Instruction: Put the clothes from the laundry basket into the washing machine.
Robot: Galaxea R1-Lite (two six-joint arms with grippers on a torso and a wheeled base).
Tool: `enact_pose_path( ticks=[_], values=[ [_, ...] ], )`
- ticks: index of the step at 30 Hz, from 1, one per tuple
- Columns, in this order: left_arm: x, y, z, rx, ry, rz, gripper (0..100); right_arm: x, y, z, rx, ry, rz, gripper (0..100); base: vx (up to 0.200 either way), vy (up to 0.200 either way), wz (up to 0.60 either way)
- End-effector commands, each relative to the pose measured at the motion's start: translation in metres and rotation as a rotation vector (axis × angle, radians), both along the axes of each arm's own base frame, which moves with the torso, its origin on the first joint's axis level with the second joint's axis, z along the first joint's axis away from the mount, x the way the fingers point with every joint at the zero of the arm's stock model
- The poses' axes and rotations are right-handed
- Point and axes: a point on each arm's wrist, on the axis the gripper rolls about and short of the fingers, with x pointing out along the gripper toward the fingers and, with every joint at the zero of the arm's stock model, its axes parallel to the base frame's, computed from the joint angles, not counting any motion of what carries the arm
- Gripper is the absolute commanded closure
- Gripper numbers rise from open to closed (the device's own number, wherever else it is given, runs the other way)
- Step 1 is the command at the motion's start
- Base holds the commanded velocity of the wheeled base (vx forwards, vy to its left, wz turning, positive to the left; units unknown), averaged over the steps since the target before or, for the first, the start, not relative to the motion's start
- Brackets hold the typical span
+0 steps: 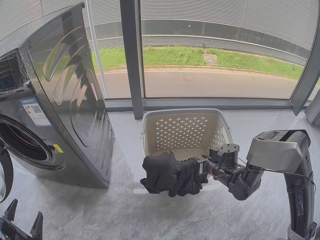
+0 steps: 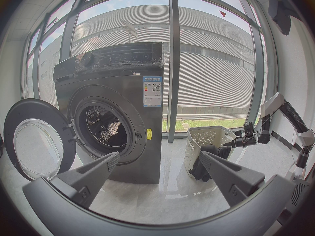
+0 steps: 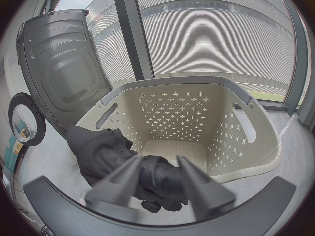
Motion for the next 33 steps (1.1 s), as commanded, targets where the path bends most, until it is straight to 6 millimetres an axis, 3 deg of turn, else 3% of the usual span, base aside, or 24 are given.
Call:
enact_pose_path(
  ticks=[1,22,23,33],
  values=[
    [0.000,0.000,-0.005,-0.001,0.001,0.000,0,0.001,0.001,-0.002,-0.002,0.002,0.001,0,0.000,0.000,0.00],
    [0.000,0.000,-0.005,-0.001,0.001,0.000,0,0.006,0.008,-0.019,-0.029,0.007,0.028,0,0.000,0.000,0.00],
    [0.000,0.000,-0.005,-0.001,0.001,0.002,0,0.006,0.008,-0.019,-0.030,0.006,0.028,100,0.000,0.000,0.00],
    [0.000,0.000,-0.005,-0.001,0.001,0.002,0,0.004,0.014,-0.016,-0.027,-0.003,0.045,100,0.000,0.000,0.00]
  ],
)
